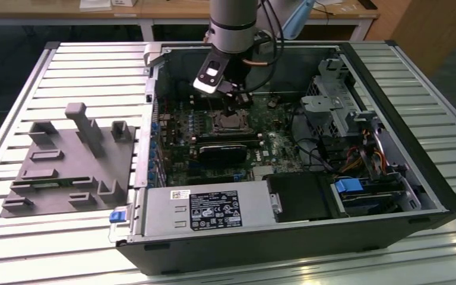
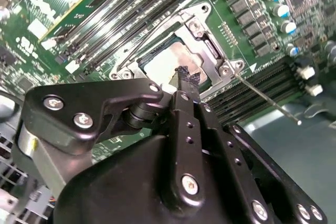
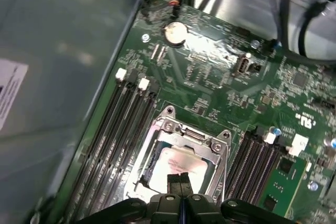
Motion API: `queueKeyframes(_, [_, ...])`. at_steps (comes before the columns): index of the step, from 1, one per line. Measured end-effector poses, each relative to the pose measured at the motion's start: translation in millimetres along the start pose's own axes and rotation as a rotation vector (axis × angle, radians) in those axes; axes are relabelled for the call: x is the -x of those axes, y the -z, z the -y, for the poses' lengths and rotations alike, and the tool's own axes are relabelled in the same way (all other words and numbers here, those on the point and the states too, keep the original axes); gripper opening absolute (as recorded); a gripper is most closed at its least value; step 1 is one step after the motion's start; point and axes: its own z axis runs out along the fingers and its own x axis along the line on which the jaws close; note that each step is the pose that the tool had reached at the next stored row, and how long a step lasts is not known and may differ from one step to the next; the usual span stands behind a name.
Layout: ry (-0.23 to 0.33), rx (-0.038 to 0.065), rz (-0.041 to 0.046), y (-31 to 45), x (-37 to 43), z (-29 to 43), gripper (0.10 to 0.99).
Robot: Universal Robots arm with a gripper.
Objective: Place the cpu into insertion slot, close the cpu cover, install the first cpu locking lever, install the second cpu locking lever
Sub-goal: 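Close the cpu cover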
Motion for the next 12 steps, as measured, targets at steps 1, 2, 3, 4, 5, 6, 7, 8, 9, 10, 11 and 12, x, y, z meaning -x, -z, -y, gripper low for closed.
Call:
queueKeyframes(1, [0.017, -0.001, 0.0010, 0.0, 0.0, 0.0, 0.102])
queueKeyframes(2, [0.035, -0.001, 0.0019, 0.1, 0.0, 0.0, 0.102])
queueKeyframes(3, [0.053, -0.001, 0.0028, 0.0, 0.0, 0.0, 0.102])
queueKeyframes(4, [0.071, -0.002, 0.0038, 0.0, 0.0, 0.0, 0.102])
queueKeyframes(5, [0.089, -0.002, 0.0046, 0.0, 0.0, 0.0, 0.102])
queueKeyframes(6, [0.106, -0.002, 0.0054, 0.0, 0.0, 0.0, 0.102])
queueKeyframes(7, [0.124, -0.003, 0.0062, -0.1, 0.0, 0.0, 0.102])
queueKeyframes(8, [0.141, -0.003, 0.0070, -0.1, 0.0, 0.0, 0.102])
queueKeyframes(9, [0.158, -0.003, 0.0078, -0.1, 0.0, 0.0, 0.102])
queueKeyframes(10, [0.176, -0.004, 0.0084, -0.1, 0.0, 0.0, 0.102])
queueKeyframes(11, [0.193, -0.004, 0.0089, -0.2, 0.0, 0.0, 0.102])
queueKeyframes(12, [0.212, -0.004, 0.0093, -0.2, 0.0, 0.0, 0.102])
